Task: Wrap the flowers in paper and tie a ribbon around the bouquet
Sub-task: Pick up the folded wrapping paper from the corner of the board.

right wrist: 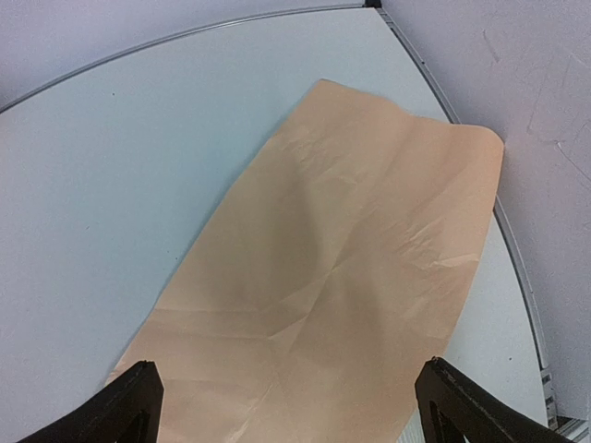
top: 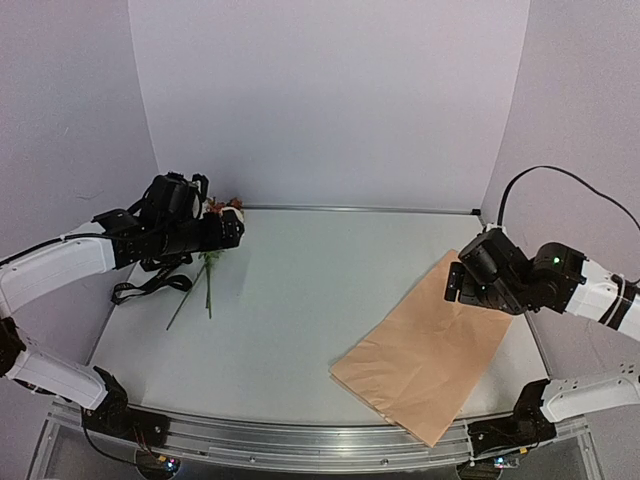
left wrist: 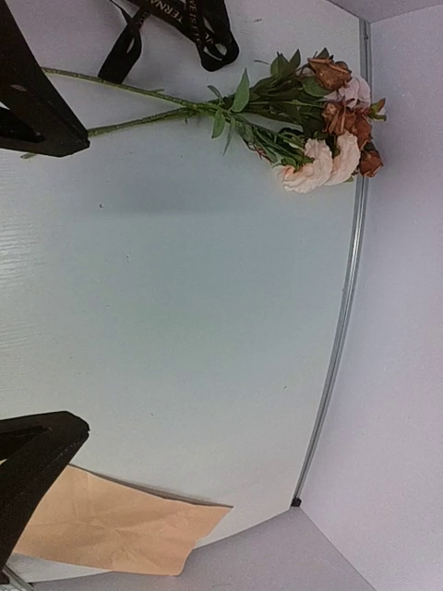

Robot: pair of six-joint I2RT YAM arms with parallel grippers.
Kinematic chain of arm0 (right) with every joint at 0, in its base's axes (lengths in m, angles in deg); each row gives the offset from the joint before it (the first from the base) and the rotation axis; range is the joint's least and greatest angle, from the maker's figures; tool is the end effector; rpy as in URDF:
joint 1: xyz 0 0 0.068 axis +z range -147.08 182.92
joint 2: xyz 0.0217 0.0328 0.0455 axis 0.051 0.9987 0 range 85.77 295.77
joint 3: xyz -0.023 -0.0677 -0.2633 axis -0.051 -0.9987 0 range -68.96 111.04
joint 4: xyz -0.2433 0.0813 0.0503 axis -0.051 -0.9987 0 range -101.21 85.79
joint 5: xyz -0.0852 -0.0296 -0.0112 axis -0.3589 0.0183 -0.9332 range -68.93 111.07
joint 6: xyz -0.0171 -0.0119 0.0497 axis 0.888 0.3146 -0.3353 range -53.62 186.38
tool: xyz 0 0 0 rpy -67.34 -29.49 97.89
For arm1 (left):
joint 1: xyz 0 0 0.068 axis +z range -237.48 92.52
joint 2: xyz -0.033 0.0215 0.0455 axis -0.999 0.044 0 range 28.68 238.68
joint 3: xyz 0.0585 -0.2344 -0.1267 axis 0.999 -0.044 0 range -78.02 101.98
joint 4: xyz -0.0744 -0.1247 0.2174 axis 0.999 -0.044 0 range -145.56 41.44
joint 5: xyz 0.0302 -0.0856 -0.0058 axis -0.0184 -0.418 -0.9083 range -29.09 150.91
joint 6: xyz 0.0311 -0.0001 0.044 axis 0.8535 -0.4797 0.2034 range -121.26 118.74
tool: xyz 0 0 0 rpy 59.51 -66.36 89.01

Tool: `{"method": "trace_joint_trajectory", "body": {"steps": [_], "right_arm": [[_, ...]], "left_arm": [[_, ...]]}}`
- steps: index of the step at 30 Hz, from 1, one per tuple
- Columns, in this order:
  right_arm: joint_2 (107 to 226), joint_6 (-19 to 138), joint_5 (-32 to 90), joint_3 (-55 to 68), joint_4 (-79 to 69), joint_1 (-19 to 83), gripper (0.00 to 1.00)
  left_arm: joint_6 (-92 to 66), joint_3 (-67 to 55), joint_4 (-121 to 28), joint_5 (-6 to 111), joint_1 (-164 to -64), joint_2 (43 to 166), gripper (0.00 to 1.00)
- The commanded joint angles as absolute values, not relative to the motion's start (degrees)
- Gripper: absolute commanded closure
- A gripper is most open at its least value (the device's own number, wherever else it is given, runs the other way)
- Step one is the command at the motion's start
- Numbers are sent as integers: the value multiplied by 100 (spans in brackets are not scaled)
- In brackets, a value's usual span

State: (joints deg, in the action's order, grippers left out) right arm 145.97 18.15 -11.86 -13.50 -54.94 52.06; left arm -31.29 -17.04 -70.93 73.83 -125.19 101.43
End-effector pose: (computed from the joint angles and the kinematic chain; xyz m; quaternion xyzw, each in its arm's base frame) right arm 0.1434 0.1362 0.2966 0.0768 0.9164 0.0351 0.3912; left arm 0.2294 -0.1673 0.3134 0.0062 0.8794 -0.1769 0.4419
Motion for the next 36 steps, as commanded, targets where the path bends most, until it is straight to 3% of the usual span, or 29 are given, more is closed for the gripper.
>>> {"method": "trace_joint_trajectory", "body": {"steps": [1, 8, 21, 30, 36], "right_arm": [[14467, 1722, -1024, -1356, -5509, 5110, 2], [14162, 1256, 318, -2267, -5558, 3957, 2], [13595, 150, 188, -3759, -5777, 3180, 2], [14260, 156, 998, -4215, -4176, 2857, 2], [14004, -14, 1479, -4965, -3121, 2602, 4]], "left_arm": [[-3163, -1335, -7324, 7634, -12477, 10171, 0], [-3164, -1423, -7109, 6686, -12198, 10369, 0], [-3115, -1639, -6467, 5187, -11902, 11013, 0], [-3262, -1629, -6230, 4686, -11903, 11345, 0], [-3494, -1805, -5885, 4062, -11903, 11510, 0]]}}
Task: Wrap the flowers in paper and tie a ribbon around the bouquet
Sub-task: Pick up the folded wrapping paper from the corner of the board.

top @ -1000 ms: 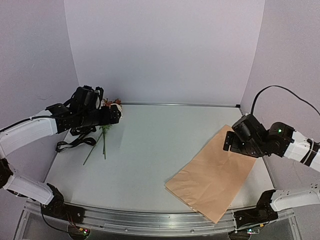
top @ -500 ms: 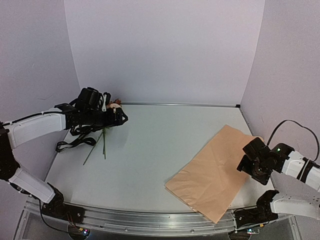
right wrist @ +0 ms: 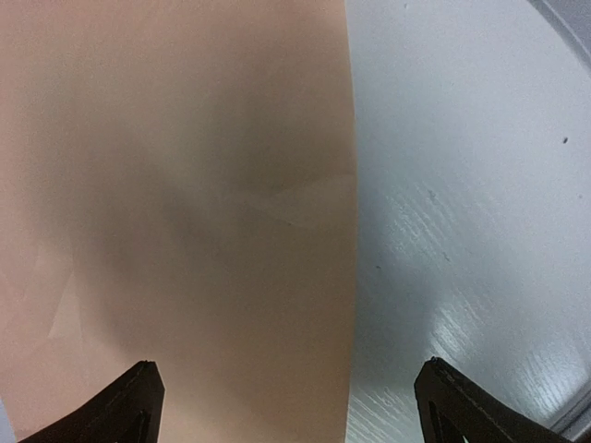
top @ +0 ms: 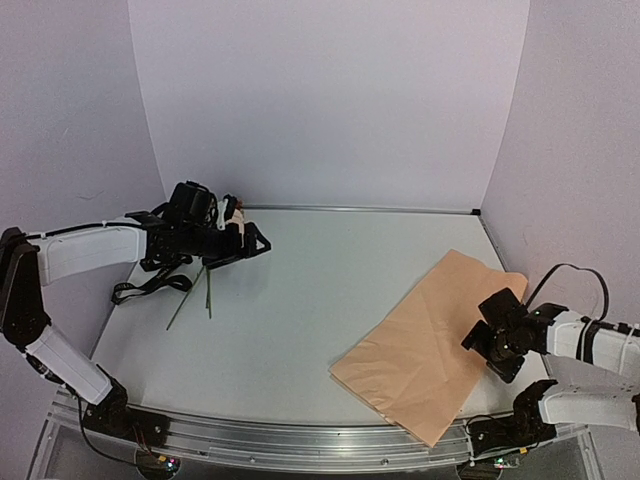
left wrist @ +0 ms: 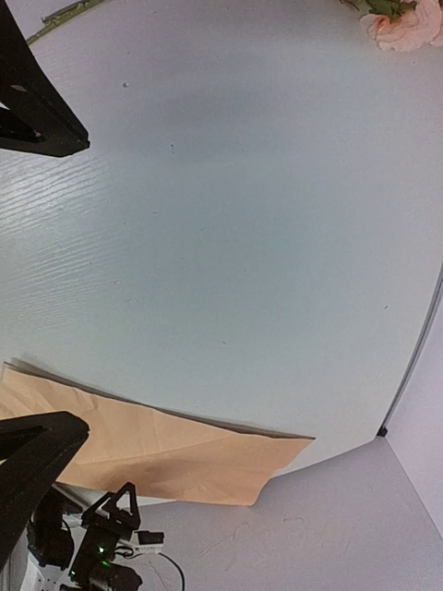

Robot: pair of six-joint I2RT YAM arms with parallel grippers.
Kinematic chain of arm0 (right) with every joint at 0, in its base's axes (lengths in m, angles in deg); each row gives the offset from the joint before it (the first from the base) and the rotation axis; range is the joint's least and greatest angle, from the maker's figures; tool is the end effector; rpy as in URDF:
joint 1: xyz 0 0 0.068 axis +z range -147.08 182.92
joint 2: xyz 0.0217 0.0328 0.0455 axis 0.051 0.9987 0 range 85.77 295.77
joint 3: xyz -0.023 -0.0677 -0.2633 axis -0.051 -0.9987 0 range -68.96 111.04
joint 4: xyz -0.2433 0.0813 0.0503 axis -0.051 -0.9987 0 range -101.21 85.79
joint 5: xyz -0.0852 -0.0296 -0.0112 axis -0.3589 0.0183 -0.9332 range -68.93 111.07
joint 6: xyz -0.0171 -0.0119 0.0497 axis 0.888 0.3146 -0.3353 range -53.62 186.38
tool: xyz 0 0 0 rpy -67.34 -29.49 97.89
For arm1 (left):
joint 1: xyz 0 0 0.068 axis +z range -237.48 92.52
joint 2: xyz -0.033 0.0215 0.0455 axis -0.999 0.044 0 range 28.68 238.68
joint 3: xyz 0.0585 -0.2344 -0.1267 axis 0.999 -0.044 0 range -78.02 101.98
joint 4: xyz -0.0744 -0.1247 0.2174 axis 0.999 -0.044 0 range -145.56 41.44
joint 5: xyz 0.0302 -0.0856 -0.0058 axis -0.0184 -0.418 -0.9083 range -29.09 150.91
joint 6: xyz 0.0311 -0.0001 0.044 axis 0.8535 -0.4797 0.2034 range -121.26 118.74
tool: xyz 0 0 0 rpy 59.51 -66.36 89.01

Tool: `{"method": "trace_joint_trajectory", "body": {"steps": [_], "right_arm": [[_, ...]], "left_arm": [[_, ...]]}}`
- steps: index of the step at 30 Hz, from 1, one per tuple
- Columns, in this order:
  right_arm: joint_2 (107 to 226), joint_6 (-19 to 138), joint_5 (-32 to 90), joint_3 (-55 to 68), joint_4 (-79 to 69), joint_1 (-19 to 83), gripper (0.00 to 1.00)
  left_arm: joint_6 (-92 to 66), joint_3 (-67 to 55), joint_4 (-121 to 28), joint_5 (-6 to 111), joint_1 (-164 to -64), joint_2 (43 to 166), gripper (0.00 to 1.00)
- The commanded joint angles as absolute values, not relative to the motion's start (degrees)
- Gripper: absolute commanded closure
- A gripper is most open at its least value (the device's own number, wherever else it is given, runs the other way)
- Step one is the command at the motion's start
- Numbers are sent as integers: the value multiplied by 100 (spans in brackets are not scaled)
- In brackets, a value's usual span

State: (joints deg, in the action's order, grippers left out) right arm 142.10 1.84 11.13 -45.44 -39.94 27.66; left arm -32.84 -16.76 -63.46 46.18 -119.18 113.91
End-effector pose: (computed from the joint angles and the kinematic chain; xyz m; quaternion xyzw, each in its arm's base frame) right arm 0.1406 0.0580 0.1495 0.3483 0.9149 0.0698 0.1917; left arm 0.2766 -0.1814 0.2638 0.0563 0.8946 -0.3230 0.3038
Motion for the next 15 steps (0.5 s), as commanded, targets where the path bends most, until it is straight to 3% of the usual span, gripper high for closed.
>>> {"method": "trace_joint_trajectory", "body": {"steps": [1, 7, 15], "right_arm": [[13915, -48, 1519, -5085, -3007, 2570, 5], [13472, -86, 1535, -5416, -2618, 2471, 14], [13555, 429, 1693, -5234, -2222, 2441, 57]], "left_arm": [[-3554, -1861, -5808, 3981, -11902, 11528, 0], [-3921, -2158, -5331, 3579, -11906, 11656, 0], [-4609, -2459, -4882, 3206, -11903, 11922, 0]]}}
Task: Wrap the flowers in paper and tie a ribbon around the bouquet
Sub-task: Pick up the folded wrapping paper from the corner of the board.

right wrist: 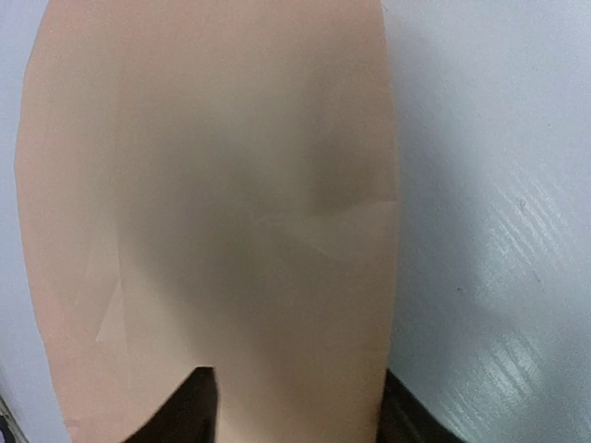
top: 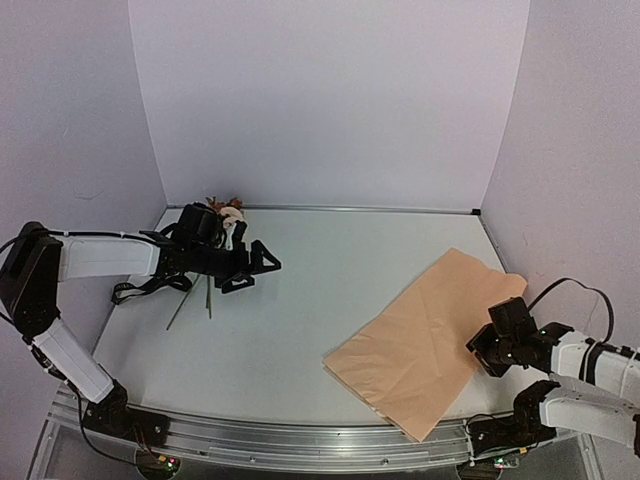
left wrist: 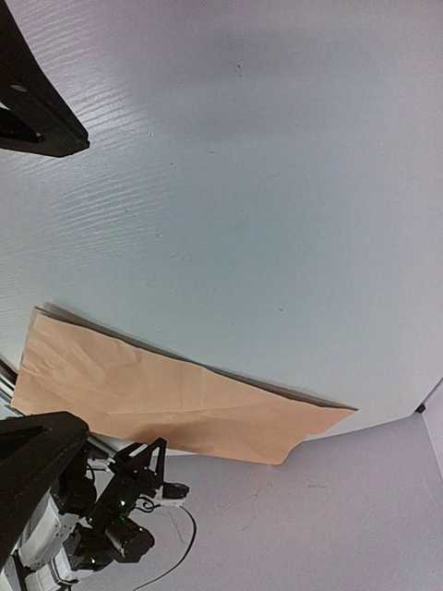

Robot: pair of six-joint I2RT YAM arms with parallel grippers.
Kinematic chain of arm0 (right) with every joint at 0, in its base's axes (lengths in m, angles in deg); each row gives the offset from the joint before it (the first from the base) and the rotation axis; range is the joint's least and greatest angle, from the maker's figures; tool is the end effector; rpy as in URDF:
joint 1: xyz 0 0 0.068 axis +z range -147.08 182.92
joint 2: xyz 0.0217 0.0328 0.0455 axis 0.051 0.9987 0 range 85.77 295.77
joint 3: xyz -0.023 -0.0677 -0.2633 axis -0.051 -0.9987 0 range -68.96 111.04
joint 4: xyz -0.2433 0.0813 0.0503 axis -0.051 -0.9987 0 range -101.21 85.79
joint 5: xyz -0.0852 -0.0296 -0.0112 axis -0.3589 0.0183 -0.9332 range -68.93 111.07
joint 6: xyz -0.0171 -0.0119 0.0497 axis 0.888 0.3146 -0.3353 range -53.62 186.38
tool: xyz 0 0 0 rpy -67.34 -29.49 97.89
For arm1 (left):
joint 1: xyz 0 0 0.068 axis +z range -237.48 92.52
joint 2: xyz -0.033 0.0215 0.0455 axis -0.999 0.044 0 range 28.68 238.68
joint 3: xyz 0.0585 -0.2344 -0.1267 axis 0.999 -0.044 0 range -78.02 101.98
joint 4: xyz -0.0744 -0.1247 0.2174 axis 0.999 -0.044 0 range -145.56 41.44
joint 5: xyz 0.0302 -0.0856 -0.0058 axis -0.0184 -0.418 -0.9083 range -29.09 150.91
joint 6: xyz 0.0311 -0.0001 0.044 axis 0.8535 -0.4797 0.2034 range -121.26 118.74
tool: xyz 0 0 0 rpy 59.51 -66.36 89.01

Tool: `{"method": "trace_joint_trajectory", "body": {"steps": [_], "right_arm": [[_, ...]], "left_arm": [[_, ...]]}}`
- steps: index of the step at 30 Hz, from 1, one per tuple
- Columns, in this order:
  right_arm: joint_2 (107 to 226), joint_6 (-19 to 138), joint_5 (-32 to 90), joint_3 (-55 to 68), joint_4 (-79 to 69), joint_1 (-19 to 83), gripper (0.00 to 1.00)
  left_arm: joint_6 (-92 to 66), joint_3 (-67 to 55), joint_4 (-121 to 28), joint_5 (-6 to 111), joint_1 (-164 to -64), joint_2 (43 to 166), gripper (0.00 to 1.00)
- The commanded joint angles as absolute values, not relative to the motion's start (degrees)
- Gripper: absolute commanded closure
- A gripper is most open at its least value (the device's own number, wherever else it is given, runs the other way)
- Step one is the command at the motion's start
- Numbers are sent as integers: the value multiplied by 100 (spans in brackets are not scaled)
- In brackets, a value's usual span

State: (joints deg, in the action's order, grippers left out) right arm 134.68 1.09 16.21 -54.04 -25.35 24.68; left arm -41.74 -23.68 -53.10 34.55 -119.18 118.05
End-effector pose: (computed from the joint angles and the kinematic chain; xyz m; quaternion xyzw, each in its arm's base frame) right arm 0.1365 0.0512 0.1356 0.3652 0.8805 0.1768 0.2449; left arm 0.2757 -0.1888 0.2185 0.0295 0.8857 -0.4111 0.2137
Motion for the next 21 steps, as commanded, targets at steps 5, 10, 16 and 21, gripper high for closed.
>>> {"method": "trace_joint_trajectory", "body": {"steps": [5, 10, 16, 21], "right_arm": [[14062, 1108, 2037, -4692, -2111, 2441, 87], [14896, 1922, 3041, -4061, -1726, 2445, 100], [16125, 2403, 4026, -3193, -1223, 2549, 100], [17142, 2255, 3988, -2382, -1026, 2920, 100]], "left_arm": [[-4764, -2538, -4913, 3340, -11903, 12073, 0], [-4791, -2603, -5108, 3420, -11904, 12192, 0], [-4763, -2791, -5443, 3599, -11897, 12186, 0], [-4836, -3201, -5763, 3943, -11764, 11812, 1]]}}
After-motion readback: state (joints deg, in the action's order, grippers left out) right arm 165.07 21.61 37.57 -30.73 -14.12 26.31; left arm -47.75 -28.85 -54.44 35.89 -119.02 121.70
